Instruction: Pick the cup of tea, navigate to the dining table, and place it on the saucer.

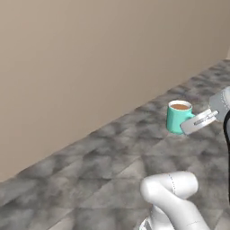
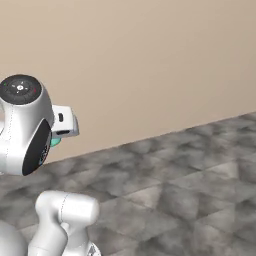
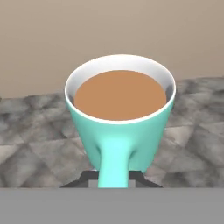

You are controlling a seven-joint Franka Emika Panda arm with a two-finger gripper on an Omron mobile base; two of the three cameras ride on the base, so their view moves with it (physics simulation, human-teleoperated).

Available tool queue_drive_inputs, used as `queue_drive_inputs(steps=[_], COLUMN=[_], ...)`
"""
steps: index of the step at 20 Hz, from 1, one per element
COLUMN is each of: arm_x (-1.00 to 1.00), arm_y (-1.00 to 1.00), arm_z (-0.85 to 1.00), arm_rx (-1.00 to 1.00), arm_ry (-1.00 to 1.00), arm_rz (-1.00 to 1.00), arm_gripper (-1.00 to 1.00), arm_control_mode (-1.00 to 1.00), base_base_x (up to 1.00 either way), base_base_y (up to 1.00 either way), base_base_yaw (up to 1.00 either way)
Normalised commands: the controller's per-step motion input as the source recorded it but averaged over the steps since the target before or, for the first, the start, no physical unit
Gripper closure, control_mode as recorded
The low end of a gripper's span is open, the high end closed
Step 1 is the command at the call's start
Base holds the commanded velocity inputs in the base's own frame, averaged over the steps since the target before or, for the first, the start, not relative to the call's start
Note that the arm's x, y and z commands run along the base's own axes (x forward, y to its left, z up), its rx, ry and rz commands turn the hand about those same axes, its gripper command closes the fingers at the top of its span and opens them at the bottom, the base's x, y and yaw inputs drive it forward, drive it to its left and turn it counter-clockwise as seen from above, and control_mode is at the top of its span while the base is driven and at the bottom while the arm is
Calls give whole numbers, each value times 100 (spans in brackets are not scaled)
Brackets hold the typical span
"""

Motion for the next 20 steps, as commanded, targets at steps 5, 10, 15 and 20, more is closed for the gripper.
queue_drive_inputs(steps=[5,10,15,20], arm_x=[0,0,0,0], arm_y=[0,0,0,0], arm_z=[0,0,0,0], arm_rx=[0,0,0,0], arm_ry=[0,0,0,0], arm_rz=[0,0,0,0], arm_gripper=[100,100,100,100], arm_control_mode=[100,100,100,100], base_base_x=[0,0,0,17], base_base_y=[9,7,6,2], base_base_yaw=[-99,-99,-97,-87])
